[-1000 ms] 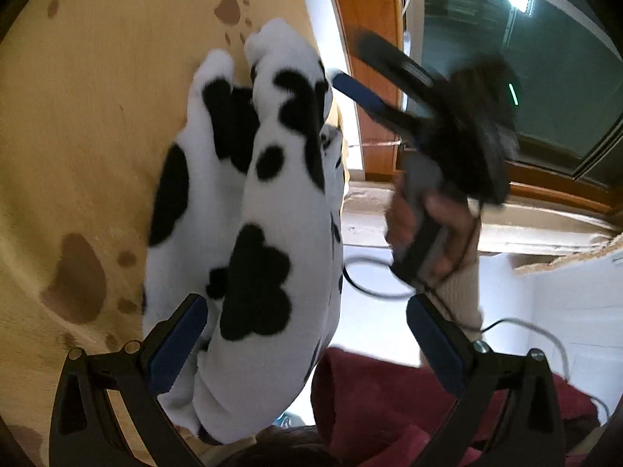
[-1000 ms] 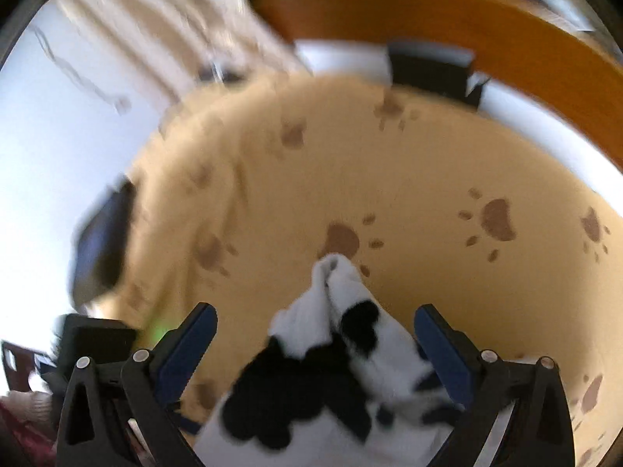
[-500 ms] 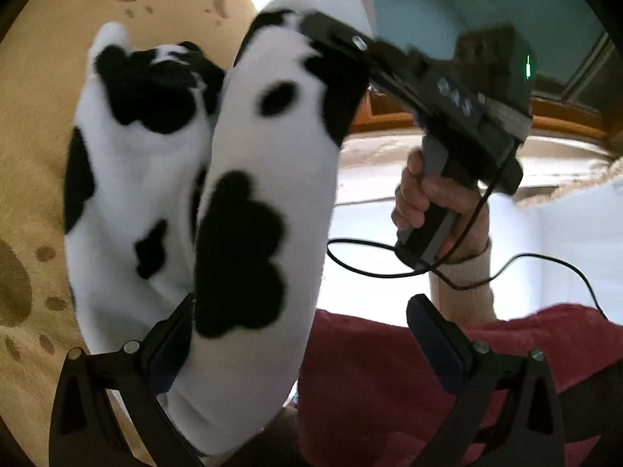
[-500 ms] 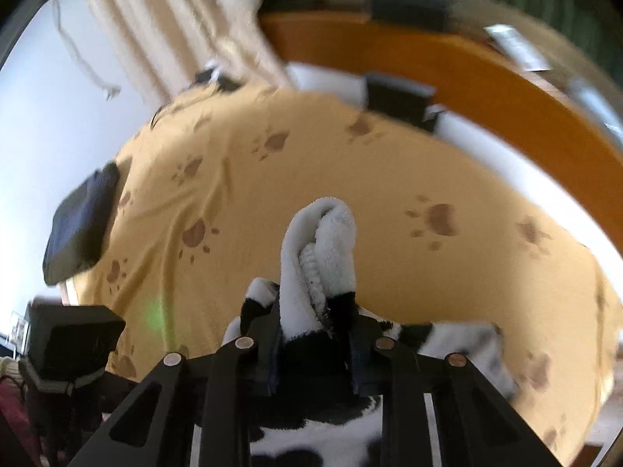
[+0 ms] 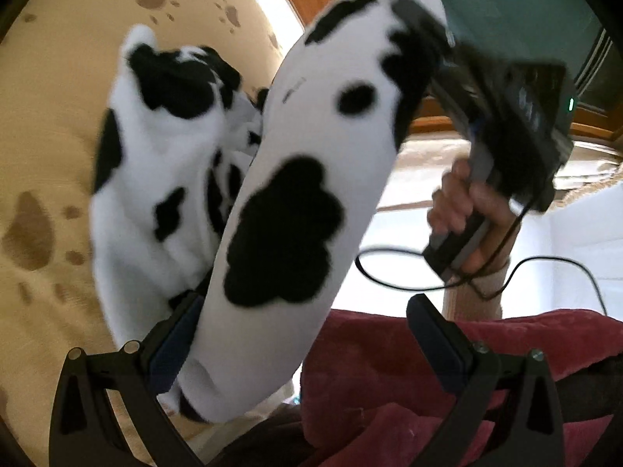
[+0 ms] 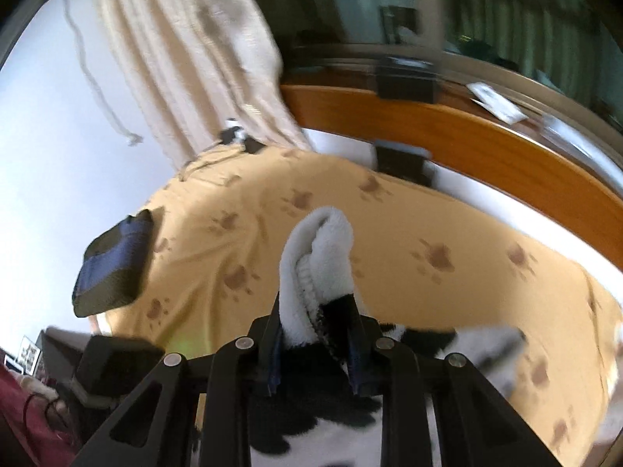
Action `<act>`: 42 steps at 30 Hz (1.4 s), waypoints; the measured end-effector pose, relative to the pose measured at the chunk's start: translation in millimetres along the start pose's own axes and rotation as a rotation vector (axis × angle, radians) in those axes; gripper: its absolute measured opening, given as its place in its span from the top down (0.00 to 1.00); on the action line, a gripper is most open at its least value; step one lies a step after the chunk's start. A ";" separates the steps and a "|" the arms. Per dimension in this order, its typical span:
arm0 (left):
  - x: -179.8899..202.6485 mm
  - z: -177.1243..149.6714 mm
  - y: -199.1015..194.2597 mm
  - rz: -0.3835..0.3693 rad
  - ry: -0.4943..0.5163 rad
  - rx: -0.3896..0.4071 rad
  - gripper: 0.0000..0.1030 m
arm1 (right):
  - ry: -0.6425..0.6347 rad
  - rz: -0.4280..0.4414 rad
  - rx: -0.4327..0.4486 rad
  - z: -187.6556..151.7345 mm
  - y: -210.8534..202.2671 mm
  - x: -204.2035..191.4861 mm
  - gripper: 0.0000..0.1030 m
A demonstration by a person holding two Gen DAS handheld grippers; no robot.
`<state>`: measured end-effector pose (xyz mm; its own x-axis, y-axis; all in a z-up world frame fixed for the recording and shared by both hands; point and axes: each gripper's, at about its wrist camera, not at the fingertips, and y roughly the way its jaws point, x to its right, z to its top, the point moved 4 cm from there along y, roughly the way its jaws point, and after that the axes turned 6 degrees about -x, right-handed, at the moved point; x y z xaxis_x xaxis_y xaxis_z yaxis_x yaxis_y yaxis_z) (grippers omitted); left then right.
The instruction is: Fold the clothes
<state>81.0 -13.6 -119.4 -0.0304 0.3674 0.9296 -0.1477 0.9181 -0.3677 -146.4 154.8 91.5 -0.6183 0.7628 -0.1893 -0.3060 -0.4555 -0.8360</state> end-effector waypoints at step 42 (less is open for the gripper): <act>-18.7 107.1 67.5 0.313 -0.212 0.051 0.00 | 0.654 0.012 0.014 -209.6 -12.5 132.8 0.28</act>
<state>-34.3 25.6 -158.9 -0.2853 0.5848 0.7594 -0.1479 0.7559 -0.6377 -73.0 358.1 -31.1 -0.0552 0.8775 -0.4763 -0.3139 -0.4681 -0.8260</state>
